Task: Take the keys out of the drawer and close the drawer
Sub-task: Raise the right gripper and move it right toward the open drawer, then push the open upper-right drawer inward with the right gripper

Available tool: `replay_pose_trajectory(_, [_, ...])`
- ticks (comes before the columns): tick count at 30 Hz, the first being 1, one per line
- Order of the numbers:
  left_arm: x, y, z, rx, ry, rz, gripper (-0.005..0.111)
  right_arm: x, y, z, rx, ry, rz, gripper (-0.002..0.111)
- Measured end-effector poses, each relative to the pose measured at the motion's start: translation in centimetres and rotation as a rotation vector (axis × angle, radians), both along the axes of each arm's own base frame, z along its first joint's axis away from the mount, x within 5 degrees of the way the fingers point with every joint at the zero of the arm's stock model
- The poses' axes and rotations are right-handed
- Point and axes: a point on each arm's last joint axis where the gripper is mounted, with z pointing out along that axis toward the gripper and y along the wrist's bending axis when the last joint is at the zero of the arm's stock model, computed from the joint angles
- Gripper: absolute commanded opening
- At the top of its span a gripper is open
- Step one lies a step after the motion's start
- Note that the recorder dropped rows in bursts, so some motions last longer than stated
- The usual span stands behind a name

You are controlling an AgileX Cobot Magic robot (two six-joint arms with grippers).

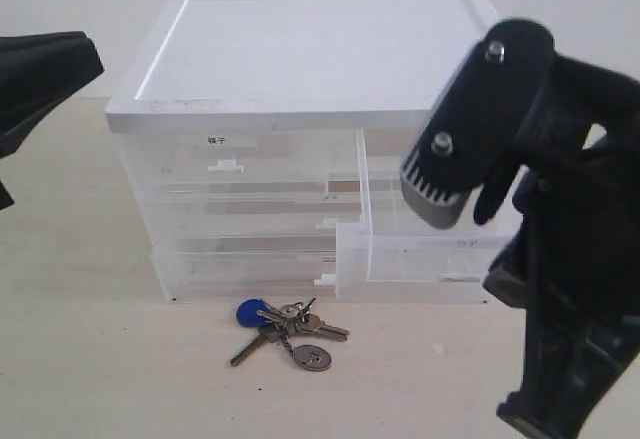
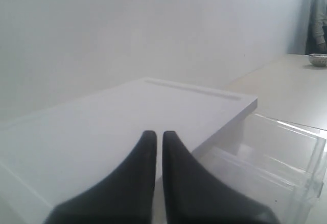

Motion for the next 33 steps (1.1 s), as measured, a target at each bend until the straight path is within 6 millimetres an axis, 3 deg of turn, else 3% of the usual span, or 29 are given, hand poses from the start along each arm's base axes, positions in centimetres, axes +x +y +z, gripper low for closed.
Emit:
replay_pose_trajectory(4, [2.2,0.0,-1.8,0.005,0.079,-0.012,0.005,-0.1,0.0,-0.5,-0.043,0.04,-0.009,0.0])
replay_pose_trajectory(9, [4.3,0.0,-3.7,0.011,0.138,-0.032,0.005,-0.8,0.8,-1.3,-0.023,0.116,0.098,0.0])
replay_pose_trajectory(14, [5.7,-0.2,-5.2,-0.004,0.156,-0.072,0.005,-0.3,1.4,-4.2,-0.109,0.124,0.141,0.0])
replay_pose_trajectory(19, [6.0,-0.4,-5.5,-0.02,0.134,-0.105,0.005,1.5,1.8,-5.4,-0.167,0.017,0.046,0.0])
replay_pose_trajectory(33, [6.1,-0.4,-5.5,-0.016,0.125,-0.108,0.005,4.0,1.7,-4.2,-0.165,-0.276,-0.093,0.0])
